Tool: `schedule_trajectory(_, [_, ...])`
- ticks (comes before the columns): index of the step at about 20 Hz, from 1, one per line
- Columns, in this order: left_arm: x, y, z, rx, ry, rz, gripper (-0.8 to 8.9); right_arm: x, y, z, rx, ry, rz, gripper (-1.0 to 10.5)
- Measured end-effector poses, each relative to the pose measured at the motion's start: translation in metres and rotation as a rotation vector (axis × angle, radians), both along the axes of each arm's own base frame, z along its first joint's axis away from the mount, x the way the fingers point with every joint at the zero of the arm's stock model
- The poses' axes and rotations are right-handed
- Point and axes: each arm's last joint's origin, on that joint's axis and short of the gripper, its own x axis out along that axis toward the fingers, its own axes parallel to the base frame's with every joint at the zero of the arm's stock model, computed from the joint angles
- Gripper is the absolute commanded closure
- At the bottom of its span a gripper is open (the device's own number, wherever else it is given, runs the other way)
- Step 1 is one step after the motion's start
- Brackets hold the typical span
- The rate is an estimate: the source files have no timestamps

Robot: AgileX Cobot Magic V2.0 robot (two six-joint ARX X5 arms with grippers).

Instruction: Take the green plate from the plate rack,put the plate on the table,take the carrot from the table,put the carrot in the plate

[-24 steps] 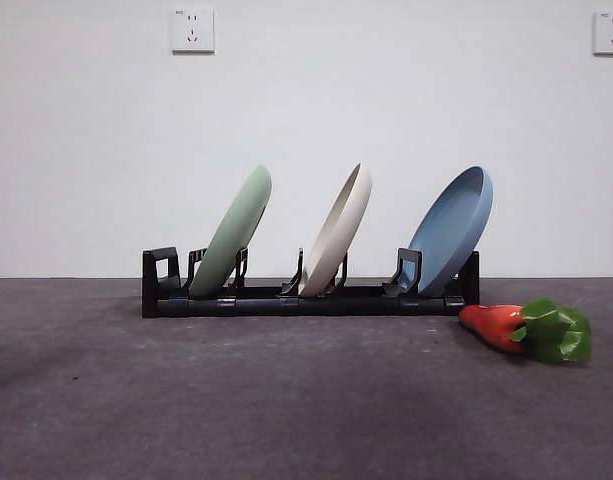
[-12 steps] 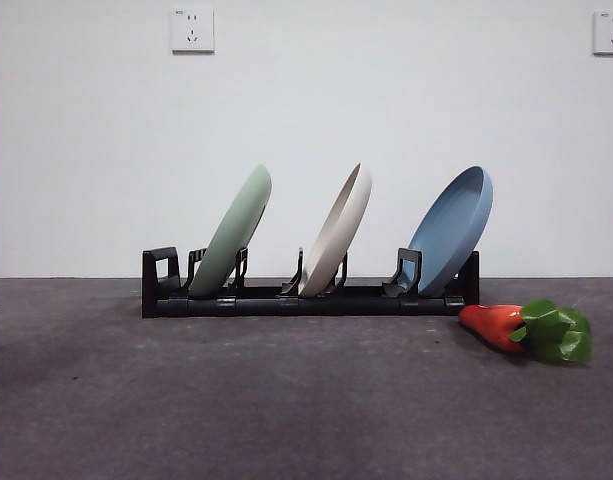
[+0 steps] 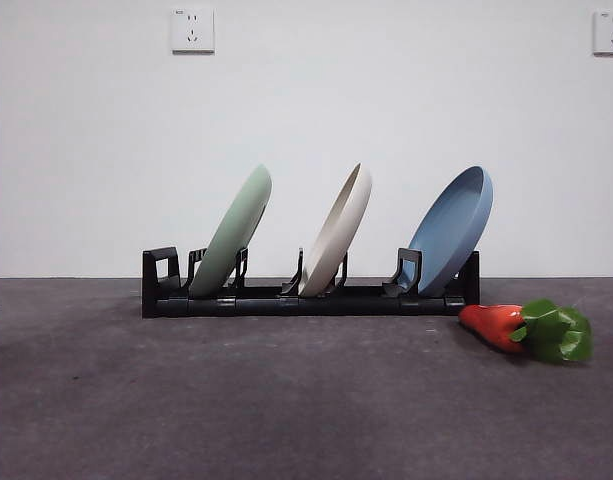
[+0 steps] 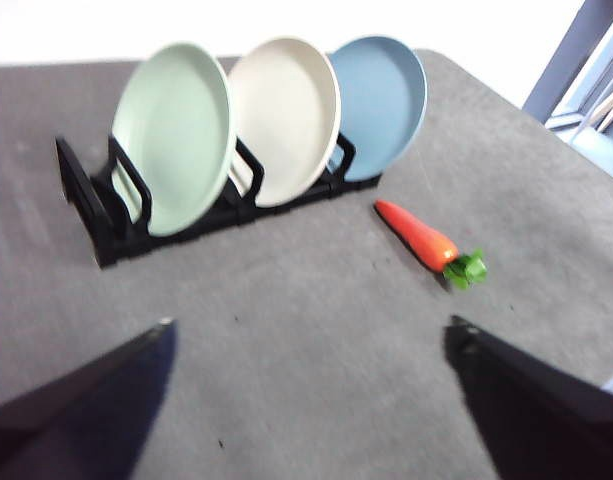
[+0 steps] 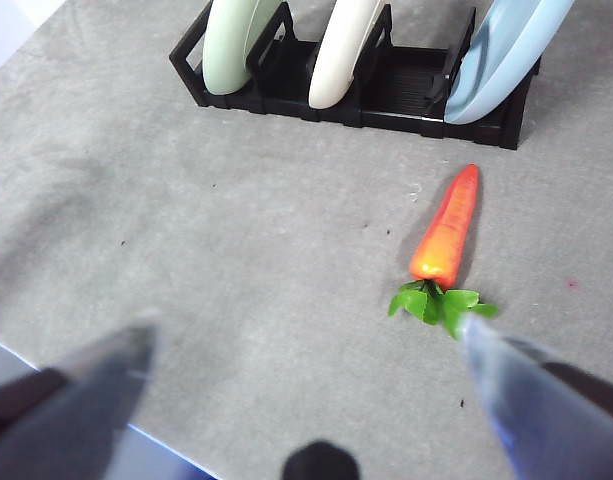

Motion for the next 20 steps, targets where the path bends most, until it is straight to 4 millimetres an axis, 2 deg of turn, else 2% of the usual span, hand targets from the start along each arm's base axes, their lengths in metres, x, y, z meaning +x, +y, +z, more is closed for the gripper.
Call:
schedule_trajectory(2, [0.015, -0.001, 0.001, 0.003, -0.022, -0.009, 2.47, 0.000, 0.000, 0.000, -0.004, -0.003, 0.003, 3.8])
schedule_trajectory(6, [0.059, -0.014, -0.003, 0.001, -0.043, -0.088, 2.47, 0.002, 0.000, -0.001, -0.005, 0.007, 0.004, 3.8])
schedule_trajectory(12, [0.140, -0.055, -0.021, 0.026, -0.045, -0.122, 2.47, 0.011, 0.001, -0.006, -0.011, 0.056, 0.003, 3.8])
schedule_trajectory(20, [0.254, -0.100, -0.027, 0.085, 0.007, -0.079, 2.48, 0.018, 0.002, -0.010, -0.016, 0.099, 0.003, 3.8])
